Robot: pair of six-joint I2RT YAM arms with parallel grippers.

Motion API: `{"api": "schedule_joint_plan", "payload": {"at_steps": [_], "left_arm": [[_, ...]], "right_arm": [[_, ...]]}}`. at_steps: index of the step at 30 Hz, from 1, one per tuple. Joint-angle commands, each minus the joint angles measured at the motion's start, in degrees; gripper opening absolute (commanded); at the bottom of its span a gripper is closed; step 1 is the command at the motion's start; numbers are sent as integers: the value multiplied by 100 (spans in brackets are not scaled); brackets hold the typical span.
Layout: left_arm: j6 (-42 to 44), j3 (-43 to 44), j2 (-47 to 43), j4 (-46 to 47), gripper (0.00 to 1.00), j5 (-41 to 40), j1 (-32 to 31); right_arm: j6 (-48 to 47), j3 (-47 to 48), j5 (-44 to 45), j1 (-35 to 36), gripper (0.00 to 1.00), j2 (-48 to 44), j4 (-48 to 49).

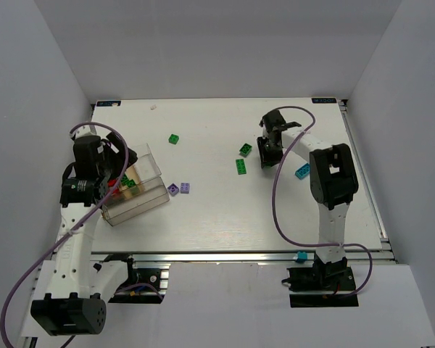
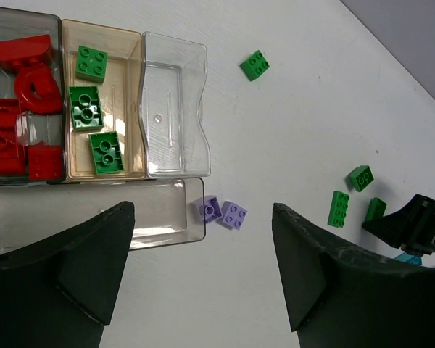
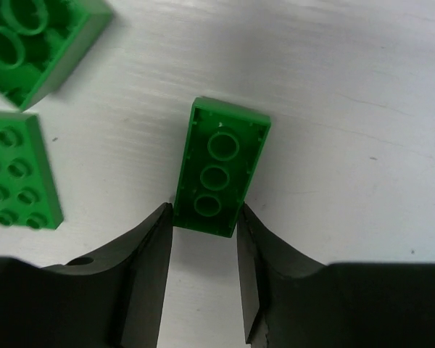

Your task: Sort the legos into containers by color

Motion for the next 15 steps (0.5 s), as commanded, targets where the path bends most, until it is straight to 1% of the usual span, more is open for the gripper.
{"api": "schedule_joint_plan", "payload": {"at_steps": [1, 2, 3, 5, 6, 7, 8, 9, 10, 11, 12, 13, 14, 15], "left_arm": [[-26, -101, -247, 111, 86, 171, -27], [-17, -109, -325, 129, 86, 179, -27], [-8, -109, -343, 137, 86, 180, -27], [36, -57, -414, 129, 86, 180, 25], [45, -39, -449, 120, 86, 180, 26], [71, -4, -467, 137, 86, 171, 26], [80, 13, -493, 137, 86, 171, 26], [97, 74, -554, 137, 87, 171, 26], [106, 119, -581, 129, 87, 153, 26], [124, 136, -616, 120, 86, 92, 26], [133, 171, -651, 94, 86, 48, 26], [150, 224, -712, 33, 86, -22, 26], [159, 259, -748, 6, 86, -144, 26], [159, 277, -783, -29, 86, -215, 26]], "right_arm": [[-648, -268, -609, 13, 0, -602, 556], [-876, -392, -751, 57, 0, -882, 715], [-1227, -524, -1110, 84, 0, -1024, 1030], [-1571, -770, -1489, 241, 0, -1383, 1243], [-1947, -806, -1752, 329, 0, -1464, 1322], [-2238, -745, -2494, 452, 0, -1586, 1262], [-2450, -701, -2876, 453, 0, -1614, 1227], [-2878, -640, -3237, 644, 0, -1623, 1192], [-3143, -517, -3962, 742, 0, -1597, 1070], [-3259, -272, -4152, 830, 0, -1501, 929], [-3356, -140, -4285, 1196, 0, -1421, 893], [-3453, 27, -4443, 1331, 0, -1325, 893], [-3462, 185, -4488, 1593, 0, -1098, 936], [-3375, 500, -4488, 1700, 0, -982, 1067]]}}
